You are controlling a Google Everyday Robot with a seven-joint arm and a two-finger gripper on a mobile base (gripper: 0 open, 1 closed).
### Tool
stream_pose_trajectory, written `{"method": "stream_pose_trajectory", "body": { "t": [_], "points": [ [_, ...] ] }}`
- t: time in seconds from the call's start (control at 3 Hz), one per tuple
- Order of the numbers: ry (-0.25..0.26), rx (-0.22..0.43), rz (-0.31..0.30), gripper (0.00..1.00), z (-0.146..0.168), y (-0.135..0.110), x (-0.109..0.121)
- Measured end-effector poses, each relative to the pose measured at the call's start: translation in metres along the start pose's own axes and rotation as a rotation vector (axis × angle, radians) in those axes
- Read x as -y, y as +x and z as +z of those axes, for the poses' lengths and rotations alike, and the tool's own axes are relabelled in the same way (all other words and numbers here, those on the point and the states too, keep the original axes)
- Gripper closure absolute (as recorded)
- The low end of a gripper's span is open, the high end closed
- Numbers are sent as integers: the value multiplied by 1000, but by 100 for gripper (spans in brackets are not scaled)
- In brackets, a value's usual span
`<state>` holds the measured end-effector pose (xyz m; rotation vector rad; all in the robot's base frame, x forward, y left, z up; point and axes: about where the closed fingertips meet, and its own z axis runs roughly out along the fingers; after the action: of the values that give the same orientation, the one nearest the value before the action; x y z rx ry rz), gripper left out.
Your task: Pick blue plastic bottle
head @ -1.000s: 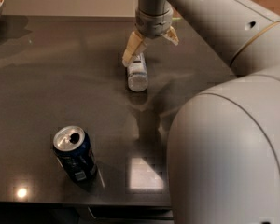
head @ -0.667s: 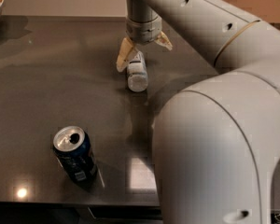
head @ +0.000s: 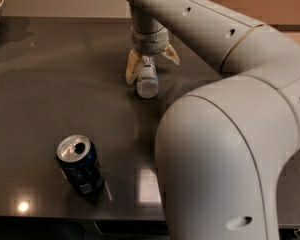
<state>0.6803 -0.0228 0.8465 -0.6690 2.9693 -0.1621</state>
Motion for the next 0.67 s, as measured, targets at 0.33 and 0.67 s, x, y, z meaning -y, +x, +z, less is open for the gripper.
{"method": "stream_pose_trajectory", "body": {
  "t": [0.33,0.67],
  "points": [
    [-17,3,-5,37,1,1,-4],
    [-28,8,-10,60,-3,4,-5]
  ]
}}
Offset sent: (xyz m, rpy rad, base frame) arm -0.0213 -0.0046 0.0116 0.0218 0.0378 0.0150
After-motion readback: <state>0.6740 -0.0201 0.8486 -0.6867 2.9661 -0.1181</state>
